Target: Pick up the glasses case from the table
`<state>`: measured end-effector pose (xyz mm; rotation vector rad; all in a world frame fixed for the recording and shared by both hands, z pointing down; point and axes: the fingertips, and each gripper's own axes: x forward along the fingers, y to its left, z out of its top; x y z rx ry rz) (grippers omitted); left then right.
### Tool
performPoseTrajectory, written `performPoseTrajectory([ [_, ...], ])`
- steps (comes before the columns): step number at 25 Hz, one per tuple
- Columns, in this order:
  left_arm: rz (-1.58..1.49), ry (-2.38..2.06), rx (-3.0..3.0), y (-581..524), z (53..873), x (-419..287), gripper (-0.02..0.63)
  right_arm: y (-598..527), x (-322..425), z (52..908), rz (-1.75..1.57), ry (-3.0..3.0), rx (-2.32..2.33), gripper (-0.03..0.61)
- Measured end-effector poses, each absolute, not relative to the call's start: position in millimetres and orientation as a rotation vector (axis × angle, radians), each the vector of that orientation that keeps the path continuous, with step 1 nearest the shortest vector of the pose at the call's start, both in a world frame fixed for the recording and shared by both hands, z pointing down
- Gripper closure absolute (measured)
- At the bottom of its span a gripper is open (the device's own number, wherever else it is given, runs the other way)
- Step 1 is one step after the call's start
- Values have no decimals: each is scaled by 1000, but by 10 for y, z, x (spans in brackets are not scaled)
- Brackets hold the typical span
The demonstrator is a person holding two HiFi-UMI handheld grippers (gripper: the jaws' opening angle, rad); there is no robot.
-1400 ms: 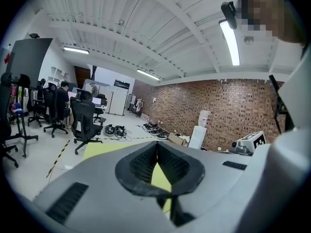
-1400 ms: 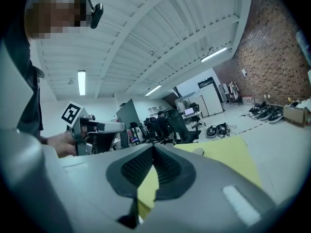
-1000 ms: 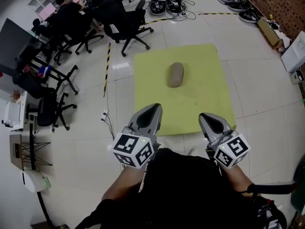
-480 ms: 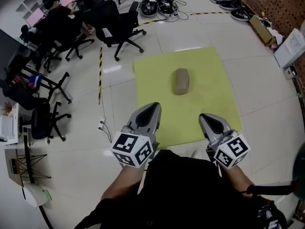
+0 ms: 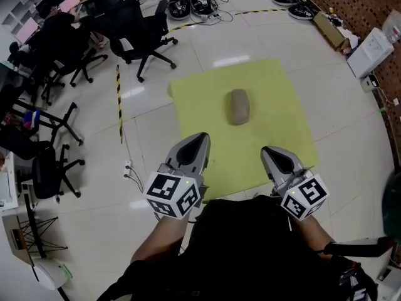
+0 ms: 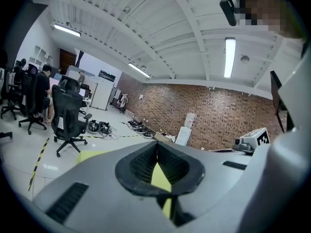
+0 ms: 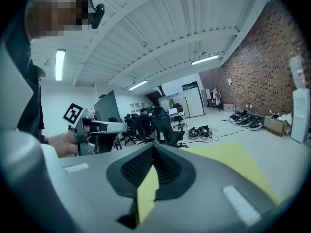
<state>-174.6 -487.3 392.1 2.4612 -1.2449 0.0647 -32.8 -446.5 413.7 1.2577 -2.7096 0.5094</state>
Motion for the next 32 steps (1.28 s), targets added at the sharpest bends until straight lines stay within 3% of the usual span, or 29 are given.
performPoseTrajectory([
  [10, 101, -1198, 2425, -5016, 4173, -1683, 600, -4559, -278, 4232, 547, -2658, 1281, 575],
  [32, 458, -1252, 2161, -6140, 5489, -836, 354, -5455, 547, 4861, 782, -2648, 1109, 575],
])
